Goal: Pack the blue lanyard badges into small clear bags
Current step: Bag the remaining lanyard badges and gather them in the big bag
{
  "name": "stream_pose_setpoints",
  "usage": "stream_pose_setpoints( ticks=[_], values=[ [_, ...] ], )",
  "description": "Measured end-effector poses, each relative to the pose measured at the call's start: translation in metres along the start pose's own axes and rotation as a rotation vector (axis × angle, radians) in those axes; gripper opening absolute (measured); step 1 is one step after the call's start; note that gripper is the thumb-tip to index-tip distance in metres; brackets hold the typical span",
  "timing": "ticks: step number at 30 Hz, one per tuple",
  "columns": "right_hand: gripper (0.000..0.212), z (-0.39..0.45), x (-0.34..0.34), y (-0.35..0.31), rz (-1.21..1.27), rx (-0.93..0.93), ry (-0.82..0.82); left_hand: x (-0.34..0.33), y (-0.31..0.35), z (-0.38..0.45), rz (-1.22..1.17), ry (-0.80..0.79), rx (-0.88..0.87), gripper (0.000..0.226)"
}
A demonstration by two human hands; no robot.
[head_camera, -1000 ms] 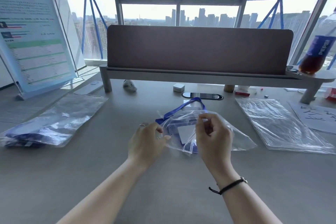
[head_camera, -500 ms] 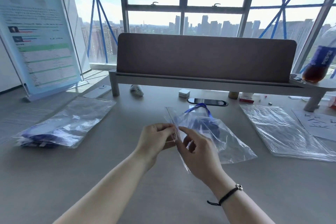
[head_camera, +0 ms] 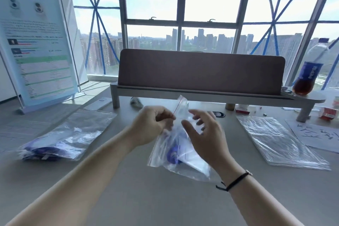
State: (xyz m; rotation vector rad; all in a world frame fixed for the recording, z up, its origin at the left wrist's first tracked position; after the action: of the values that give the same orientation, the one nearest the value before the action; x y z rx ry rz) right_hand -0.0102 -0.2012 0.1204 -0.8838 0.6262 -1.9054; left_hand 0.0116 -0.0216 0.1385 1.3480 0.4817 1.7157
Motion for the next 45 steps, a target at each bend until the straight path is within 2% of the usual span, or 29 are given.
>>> stream_pose_setpoints(
  ticks=[2,4,6,7,10,12,15,19,22,26,30,36,40,45],
  values=[
    [0.041,0.023,0.006,-0.006,0.153,-0.112,-0.025,0.017,0.028,0.006,0.122,-0.031,-0.118,0.017],
    [0.044,0.039,0.003,-0.014,0.435,-0.221,-0.099,0.035,0.053,0.009,0.23,-0.009,-0.207,0.014],
    [0.049,0.046,0.003,-0.028,0.622,-0.268,-0.168,0.051,0.073,0.011,0.334,0.005,-0.265,0.009],
    [0.049,0.048,0.007,-0.036,0.62,-0.252,-0.178,0.057,0.081,0.011,0.369,-0.002,-0.281,0.008],
    [0.017,0.051,0.016,-0.059,0.618,-0.209,-0.185,0.072,0.095,0.008,0.391,-0.009,-0.286,0.008],
    [0.011,0.049,0.018,-0.075,0.623,-0.179,-0.196,0.078,0.102,0.004,0.369,-0.003,-0.288,0.012],
    [0.012,0.047,0.017,-0.09,0.612,-0.155,-0.192,0.081,0.113,-0.002,0.359,0.008,-0.312,0.018],
    [0.019,0.042,0.018,-0.101,0.586,-0.12,-0.186,0.08,0.125,-0.009,0.37,0.023,-0.35,0.006],
    [0.023,0.041,0.022,-0.106,0.582,-0.094,-0.155,0.082,0.125,-0.01,0.347,0.009,-0.32,0.008],
    [0.017,0.043,0.029,-0.113,0.532,-0.035,-0.108,0.081,0.128,-0.01,0.372,-0.041,-0.311,0.011],
    [0.02,0.046,0.031,-0.113,0.519,-0.02,-0.093,0.083,0.129,-0.008,0.325,-0.016,-0.316,0.006],
    [0.02,0.051,0.036,-0.098,0.633,-0.088,-0.051,0.078,0.113,-0.006,0.352,-0.069,-0.271,0.008],
    [0.016,0.048,0.037,-0.092,0.657,-0.108,-0.113,0.083,0.103,-0.007,0.333,-0.074,-0.229,0.011],
    [0.016,0.044,0.039,-0.085,0.843,-0.205,-0.074,0.086,0.101,-0.012,0.365,0.004,-0.234,0.015]
  ],
)
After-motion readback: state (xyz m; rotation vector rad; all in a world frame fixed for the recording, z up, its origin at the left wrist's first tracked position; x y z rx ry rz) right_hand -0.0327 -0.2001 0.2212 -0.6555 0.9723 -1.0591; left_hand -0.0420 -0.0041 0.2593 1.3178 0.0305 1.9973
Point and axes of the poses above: each hand's wrist, its own z-axis towards the middle knuckle, its own x-axis out of the back of the hand, y = z × x, the point moved 7 cm from there along z, towards the middle knuckle, and after that the axes turned 12 degrees about z, right-handed, at the moved point
